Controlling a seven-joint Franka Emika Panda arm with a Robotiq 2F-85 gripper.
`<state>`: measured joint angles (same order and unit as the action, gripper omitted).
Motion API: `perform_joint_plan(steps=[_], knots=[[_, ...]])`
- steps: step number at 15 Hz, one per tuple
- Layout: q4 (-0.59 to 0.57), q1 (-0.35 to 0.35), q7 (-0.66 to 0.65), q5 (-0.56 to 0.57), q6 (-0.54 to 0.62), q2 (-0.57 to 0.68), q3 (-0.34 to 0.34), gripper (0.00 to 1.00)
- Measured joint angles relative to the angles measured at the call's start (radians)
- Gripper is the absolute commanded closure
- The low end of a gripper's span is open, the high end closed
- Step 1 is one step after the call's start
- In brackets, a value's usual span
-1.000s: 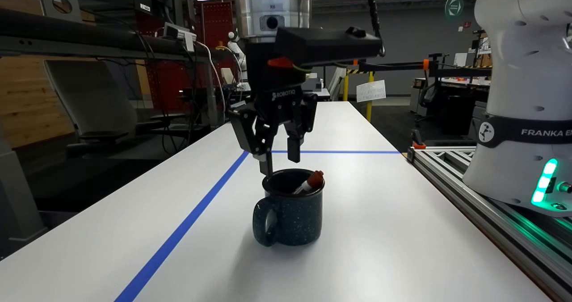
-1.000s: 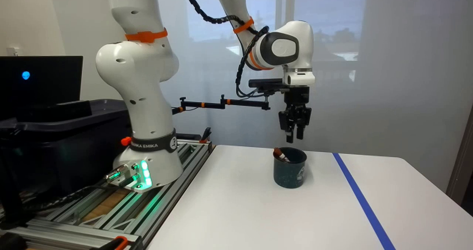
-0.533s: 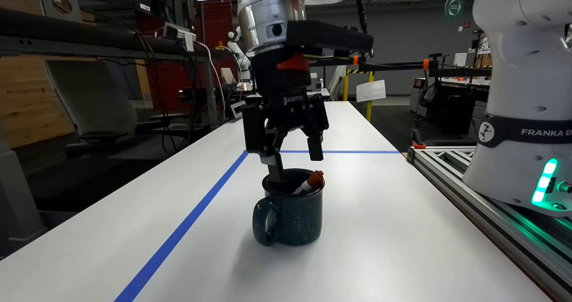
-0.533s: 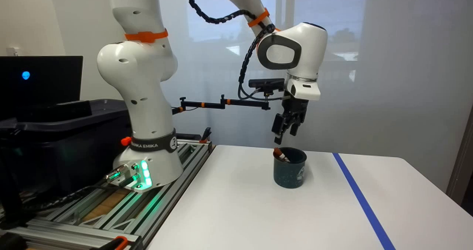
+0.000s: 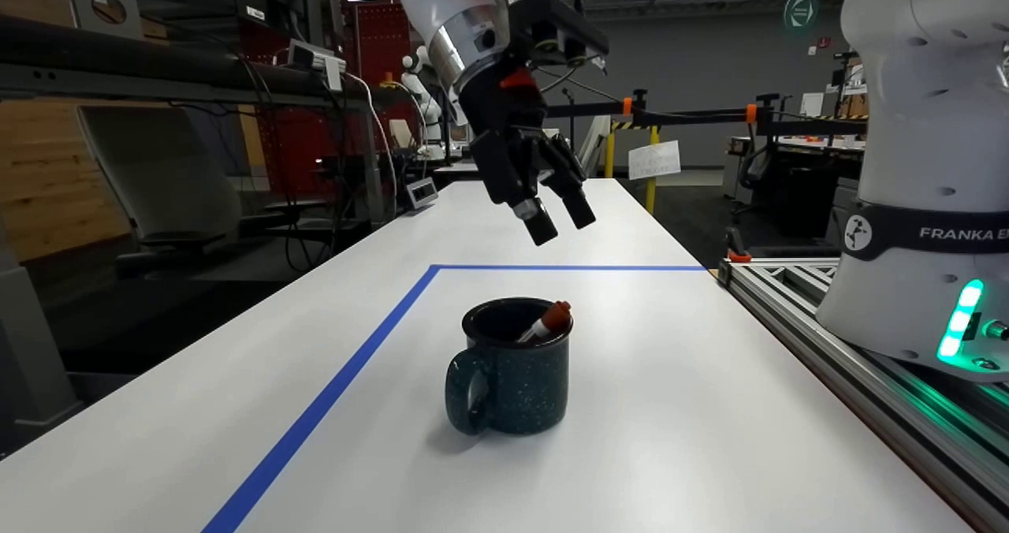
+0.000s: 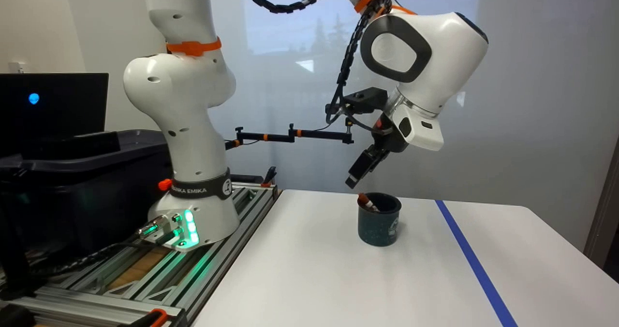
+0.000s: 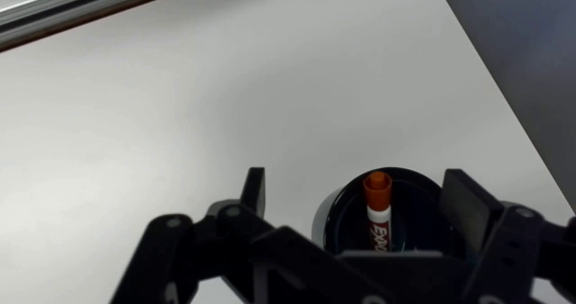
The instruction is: Remove the marker out of the cup
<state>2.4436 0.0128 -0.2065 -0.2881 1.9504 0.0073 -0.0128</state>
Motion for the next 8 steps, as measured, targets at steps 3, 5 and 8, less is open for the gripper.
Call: perform_joint_plan(steps=[3,5,8], knots=[[-0.043,0.008,0.041,0.000,-0.056,0.038,-0.008,0.00],[-0.061,0.003,0.039,0.000,-0.042,0.058,-0.001,0.03],[-0.073,-0.010,0.026,0.000,0.030,0.077,0.018,0.11]])
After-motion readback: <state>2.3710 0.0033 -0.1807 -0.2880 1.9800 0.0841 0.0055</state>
